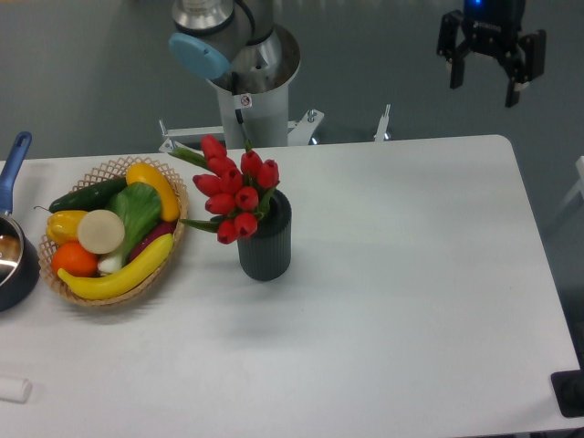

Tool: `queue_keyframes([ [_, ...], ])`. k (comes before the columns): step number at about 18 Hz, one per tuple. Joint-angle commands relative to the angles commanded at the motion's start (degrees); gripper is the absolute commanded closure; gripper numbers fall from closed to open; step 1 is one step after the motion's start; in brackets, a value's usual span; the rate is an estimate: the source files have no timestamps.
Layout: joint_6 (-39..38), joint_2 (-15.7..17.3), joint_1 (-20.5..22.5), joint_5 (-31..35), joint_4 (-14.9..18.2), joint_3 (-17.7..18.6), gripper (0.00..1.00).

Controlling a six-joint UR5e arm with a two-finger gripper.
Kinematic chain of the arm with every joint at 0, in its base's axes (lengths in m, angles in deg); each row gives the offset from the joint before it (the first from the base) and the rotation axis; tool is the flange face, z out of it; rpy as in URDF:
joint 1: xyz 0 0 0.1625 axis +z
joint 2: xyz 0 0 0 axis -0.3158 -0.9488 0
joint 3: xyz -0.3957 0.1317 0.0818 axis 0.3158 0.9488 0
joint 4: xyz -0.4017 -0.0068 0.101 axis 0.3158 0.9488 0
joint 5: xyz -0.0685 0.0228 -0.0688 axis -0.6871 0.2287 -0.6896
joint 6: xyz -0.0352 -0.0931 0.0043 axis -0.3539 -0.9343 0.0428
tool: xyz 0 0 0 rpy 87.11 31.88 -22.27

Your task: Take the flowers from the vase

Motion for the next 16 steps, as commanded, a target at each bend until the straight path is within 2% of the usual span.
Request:
queue_keyframes([
  [5,-0.26,0.17,-0.44,0.62,0.0,-0.09,0.0],
  [8,-3.06,0.35,-0.62,0.0,0.0,0.17,0.0],
  [12,-12.63,0.35,-2.02,-3.15,-0.61,1.23,0.0],
  [16,-22.04,0.79,-4.12,-3.6,-1.49,2.55,0.0],
])
